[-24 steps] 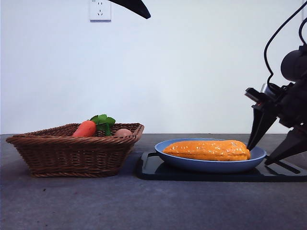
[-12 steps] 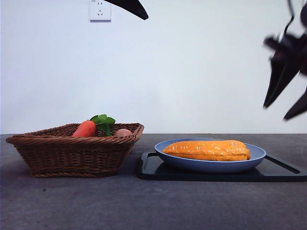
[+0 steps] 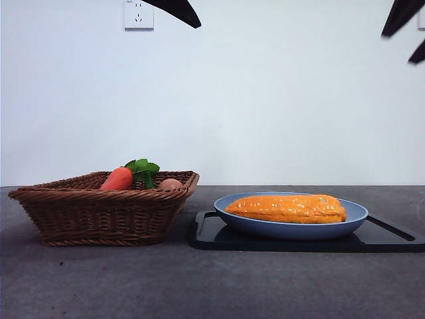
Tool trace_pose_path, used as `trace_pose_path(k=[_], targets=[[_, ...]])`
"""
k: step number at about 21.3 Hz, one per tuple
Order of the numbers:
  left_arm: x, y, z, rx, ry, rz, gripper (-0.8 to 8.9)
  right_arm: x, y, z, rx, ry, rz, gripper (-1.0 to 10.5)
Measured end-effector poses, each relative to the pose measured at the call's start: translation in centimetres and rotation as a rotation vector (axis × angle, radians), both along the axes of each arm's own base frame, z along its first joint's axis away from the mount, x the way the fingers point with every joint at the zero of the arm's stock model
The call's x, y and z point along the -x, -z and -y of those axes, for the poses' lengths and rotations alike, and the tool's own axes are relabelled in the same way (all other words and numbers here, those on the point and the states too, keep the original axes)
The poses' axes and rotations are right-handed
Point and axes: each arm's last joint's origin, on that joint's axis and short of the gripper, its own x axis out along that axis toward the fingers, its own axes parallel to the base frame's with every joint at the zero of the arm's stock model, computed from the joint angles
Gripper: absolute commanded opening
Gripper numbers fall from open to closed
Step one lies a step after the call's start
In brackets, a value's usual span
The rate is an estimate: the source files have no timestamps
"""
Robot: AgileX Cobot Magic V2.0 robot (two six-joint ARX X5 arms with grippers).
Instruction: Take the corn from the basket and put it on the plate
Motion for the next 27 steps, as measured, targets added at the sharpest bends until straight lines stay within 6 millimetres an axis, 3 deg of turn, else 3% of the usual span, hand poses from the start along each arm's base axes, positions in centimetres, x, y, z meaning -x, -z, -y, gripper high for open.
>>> trace_pose_path(k=[5,18,27], targets=[[0.4,0.3,-0.3,-0.037,0.003,-0.044,0.02,2.3,-0.4,-0.3,0.015,-0.066,-0.009,0.0],[0.6,0.4,-0.5,-0.06,0.015,-0.06,0.08,2.5,-0.3,-0.4,0.039,-0.116,-0.004,0.0],[-0.1,-0.1,0.1,0.008,0.015,0.026,0.08,2.2,-0.5,-0.5,0.032,-0.114,0.043,0.0]])
